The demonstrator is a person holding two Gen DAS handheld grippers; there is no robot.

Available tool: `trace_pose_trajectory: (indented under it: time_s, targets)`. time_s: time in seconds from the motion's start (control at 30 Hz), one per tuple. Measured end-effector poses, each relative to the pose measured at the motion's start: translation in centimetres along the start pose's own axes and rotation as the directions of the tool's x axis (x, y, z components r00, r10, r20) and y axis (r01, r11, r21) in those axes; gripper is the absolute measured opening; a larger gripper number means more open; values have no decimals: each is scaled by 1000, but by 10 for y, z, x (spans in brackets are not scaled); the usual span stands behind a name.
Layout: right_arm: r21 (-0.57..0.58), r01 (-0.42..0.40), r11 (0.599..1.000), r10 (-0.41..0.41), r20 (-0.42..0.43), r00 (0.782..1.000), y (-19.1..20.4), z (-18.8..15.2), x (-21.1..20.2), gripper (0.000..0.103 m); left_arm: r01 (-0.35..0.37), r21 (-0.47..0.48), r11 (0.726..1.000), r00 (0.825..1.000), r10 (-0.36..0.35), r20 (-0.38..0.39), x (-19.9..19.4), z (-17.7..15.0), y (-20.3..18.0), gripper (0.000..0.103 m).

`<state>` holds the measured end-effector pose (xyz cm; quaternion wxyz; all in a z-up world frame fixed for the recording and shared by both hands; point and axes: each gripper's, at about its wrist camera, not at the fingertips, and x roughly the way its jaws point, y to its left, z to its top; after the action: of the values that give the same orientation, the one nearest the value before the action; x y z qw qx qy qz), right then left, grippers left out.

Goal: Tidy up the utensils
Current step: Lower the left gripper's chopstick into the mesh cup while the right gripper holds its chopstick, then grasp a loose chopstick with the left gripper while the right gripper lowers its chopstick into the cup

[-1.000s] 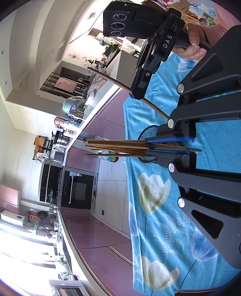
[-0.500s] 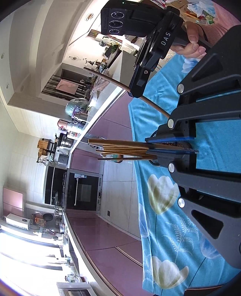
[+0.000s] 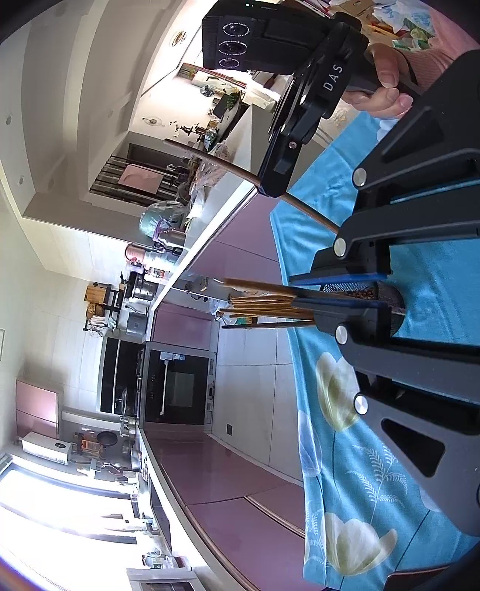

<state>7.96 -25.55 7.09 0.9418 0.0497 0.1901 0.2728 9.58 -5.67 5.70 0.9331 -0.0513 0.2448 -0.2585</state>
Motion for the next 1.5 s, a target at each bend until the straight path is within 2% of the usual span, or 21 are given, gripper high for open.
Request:
trace_pose_trajectory:
  time_s: [0.17,0.33,0.57,0.63,0.77,0.83,1.0,1.5]
  targets:
    - [6,3,1000,-3,3,1000,-4,2,3,6,13,0,1000,1000,-13,24,-4,9,-3,5]
    - [17,-2,1000,2,-11,1000,-8,-3,7,6,-4,2,1000,1000,4,11,-1,2,-2,6]
    - [36,0,999,1,-33,999,-12,-12,10,6,-68,-59,996,994,63,-92,23,-25,29,6]
    - [42,-1,999,2,-38,999,-16,-13,11,6,-93,-73,993,988,83,-127,33,-33,38,10]
    - [47,-2,999,4,-44,999,-15,-16,13,6,-151,-88,985,970,131,-203,58,-50,58,14]
    - [49,-6,999,8,-47,999,-17,-18,12,6,-194,-91,977,953,166,-253,76,-58,70,15]
    - [54,-4,999,7,-53,999,-20,-21,11,6,-250,-95,964,913,202,-354,118,-76,90,17]
    - [49,2,999,-3,29,1000,-22,5,11,6,-365,-41,930,847,314,-429,175,-74,113,23]
